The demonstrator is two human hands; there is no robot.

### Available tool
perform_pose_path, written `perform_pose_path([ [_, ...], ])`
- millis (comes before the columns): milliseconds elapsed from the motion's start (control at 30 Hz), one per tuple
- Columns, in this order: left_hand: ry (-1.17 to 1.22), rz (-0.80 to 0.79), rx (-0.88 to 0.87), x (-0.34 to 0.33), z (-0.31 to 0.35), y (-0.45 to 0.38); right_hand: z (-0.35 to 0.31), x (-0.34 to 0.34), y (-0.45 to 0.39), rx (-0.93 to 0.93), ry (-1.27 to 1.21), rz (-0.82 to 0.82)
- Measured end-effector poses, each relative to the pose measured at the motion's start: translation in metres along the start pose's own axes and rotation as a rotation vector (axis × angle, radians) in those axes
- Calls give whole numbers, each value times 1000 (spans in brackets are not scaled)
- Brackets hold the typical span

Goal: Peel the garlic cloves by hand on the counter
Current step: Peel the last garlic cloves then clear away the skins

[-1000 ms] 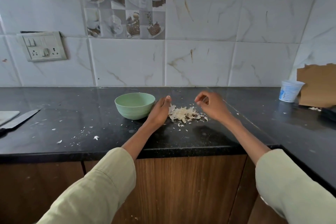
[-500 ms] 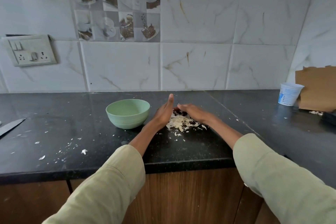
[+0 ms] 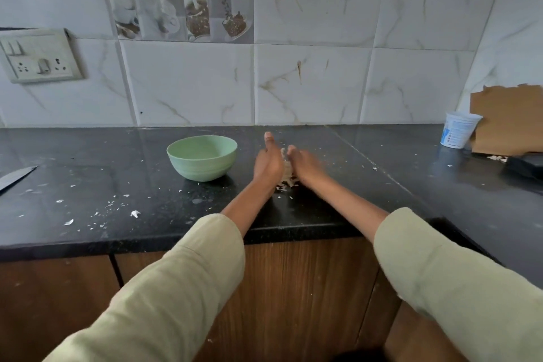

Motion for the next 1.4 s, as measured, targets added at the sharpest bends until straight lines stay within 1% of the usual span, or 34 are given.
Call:
perform_pose_path([
  [33, 58, 17, 35, -5, -2, 1, -11, -9, 4, -12, 11, -8],
  [67, 144, 30, 70, -8, -3, 0, -19, -15, 7, -30, -32, 11],
  [200, 554, 65, 206, -10, -12, 0, -22, -25, 9, -202, -415, 79],
  [300, 792, 55, 279, -11, -11, 6, -21, -31, 14, -342, -622, 124],
  [367, 952, 69, 314, -13, -15, 7, -14, -33, 17, -426, -830, 165],
  [433, 1009, 103, 311, -15, -15, 10, -10, -32, 20, -444, -1020, 182],
  [500, 1104, 128, 286, -16, -13, 12, -9, -29, 25, -441, -1154, 211],
  [567, 1168, 124, 271, -18, -9, 19, -10, -30, 29, -437, -1264, 221],
  [667, 1261, 99, 223, -5, 5, 33, -23, -36, 33, -373, -1418, 213],
  [800, 1343, 76, 100, 36, 34, 60, -67, -47, 46, -221, -1572, 95],
  [867, 1356, 79, 52, 64, 46, 80, -95, -55, 61, -170, -1604, 30],
  [1000, 1368, 160, -65, 130, 47, 123, -146, -90, 102, -98, -1619, -101],
  [1167, 1406, 309, -183, 221, 12, 191, -189, -172, 172, -161, -1705, -326],
  [1300, 1354, 470, -161, 282, -44, 247, -200, -251, 233, -302, -1758, -477],
  [1400, 1301, 630, -107, 320, -101, 283, -192, -309, 276, -394, -1698, -535],
])
Point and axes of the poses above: each hand's wrist, its own y-axis away from the middle knuckle, its own x-axis out of the back of the hand, z = x × y, the point moved 6 cm from there along -y, towards the middle knuckle, and after that the axes turned 1 degree about -z, right-handed, at the moved point
